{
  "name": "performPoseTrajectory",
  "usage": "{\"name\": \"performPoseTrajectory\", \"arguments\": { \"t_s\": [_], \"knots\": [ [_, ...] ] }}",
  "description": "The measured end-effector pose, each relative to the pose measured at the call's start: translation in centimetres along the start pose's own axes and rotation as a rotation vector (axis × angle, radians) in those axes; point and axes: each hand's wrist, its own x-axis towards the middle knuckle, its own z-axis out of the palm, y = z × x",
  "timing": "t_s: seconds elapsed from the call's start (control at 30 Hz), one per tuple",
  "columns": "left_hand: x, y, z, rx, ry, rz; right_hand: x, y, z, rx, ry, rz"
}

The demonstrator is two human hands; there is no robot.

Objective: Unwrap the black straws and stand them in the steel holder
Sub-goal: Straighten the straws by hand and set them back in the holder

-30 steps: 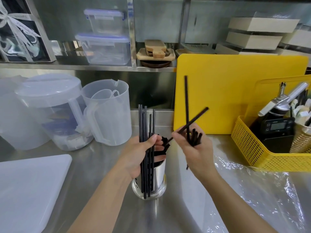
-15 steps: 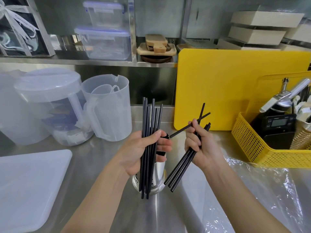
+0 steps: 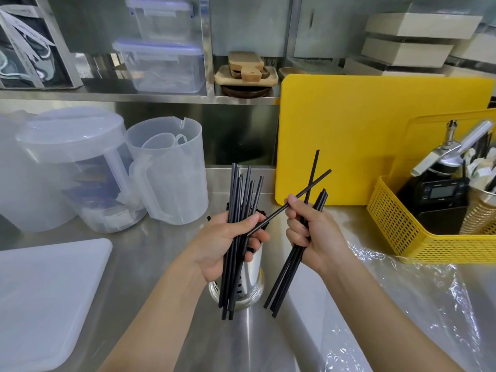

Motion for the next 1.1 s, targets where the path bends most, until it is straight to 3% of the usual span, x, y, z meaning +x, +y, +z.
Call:
{"name": "performPoseTrajectory", "arguments": {
  "t_s": [0.17,0.23,0.3,0.4,0.47,0.63,0.7,0.83,0.93,1.1],
  "knots": [
    [0.9,0.2,-0.8,-0.176,0.060,-0.050,1.0,0.2,-0.8,-0.081,0.282,-0.038],
    [1.0,0.4,-1.4,-0.210,0.090,-0.052,1.5,-0.1,-1.6,-0.183,0.429,-0.174],
    [1.0,0.4,-1.8,-0.215,0.110,-0.047,1.8,-0.1,-2.4,-0.511,0.477,-0.391],
    [1.2,0.4,-1.8,-0.214,0.099,-0.055,1.6,0.3,-3.1,-1.201,0.213,-0.833],
    [1.1,0.3,-1.5,-0.200,0.054,-0.059,1.7,0.8,-3.4,-1.508,0.008,-0.982],
    [0.4,0.4,-1.0,-0.131,-0.017,0.013,1.9,-0.7,-2.5,-1.669,0.143,-1.254],
    [0.4,0.6,-1.2,-0.148,0.033,0.071,1.6,-1.2,-1.9,-1.573,0.186,-1.095],
    [0.6,0.7,-1.6,-0.167,0.107,0.112,0.4,-1.8,-0.6,-0.958,0.057,-0.409],
    [0.6,0.4,-1.2,-0.206,0.062,0.086,-0.3,-1.1,0.7,-0.759,0.027,-0.239],
    [0.7,0.0,-0.5,-0.149,-0.018,0.013,-1.3,-0.4,1.9,-0.733,-0.023,-0.148]
  ]
}}
